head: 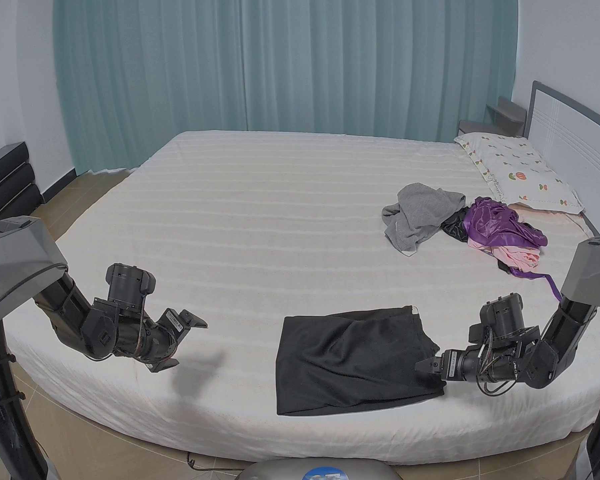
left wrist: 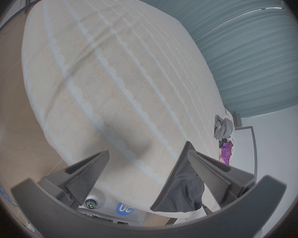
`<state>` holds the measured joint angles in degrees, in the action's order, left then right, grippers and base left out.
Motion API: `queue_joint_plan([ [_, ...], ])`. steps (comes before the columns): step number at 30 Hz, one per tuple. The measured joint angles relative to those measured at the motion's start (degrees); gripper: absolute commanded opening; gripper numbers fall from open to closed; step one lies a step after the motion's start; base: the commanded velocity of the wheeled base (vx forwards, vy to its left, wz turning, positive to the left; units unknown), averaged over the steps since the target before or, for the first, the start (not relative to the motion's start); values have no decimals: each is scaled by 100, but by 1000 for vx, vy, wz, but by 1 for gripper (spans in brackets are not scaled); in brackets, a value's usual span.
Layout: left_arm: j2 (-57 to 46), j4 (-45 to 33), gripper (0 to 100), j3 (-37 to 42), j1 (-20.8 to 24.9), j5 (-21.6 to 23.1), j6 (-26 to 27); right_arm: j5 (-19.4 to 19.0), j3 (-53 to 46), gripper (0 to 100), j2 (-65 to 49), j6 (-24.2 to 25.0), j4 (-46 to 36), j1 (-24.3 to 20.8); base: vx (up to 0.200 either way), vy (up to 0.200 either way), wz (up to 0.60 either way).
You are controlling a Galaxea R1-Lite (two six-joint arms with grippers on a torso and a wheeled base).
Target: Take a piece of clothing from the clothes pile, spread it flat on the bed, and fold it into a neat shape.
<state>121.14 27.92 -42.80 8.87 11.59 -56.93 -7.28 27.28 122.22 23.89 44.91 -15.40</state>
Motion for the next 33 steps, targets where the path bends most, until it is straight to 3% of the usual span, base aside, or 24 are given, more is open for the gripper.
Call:
queue_joint_plan([
  [6, 6, 0, 100, 0, 0, 1, 2, -163, 37, 0, 197, -57, -112, 143, 0, 0, 0],
  [15, 6, 0, 100, 0, 0, 0, 0, -189, -179, 0, 74, -816, -350, 394, 0, 0, 0],
  [23, 6, 0, 100, 0, 0, 1, 0, -196, -286, 0, -83, -866, -385, 460, 0, 0, 0],
  [24, 6, 0, 100, 0, 0, 1, 0, -194, -286, 100, -83, -863, -385, 451, 0, 0, 0],
  [33, 9, -6, 100, -16, 0, 0, -5, -276, -77, 100, -54, -562, -372, 444, 0, 0, 0],
])
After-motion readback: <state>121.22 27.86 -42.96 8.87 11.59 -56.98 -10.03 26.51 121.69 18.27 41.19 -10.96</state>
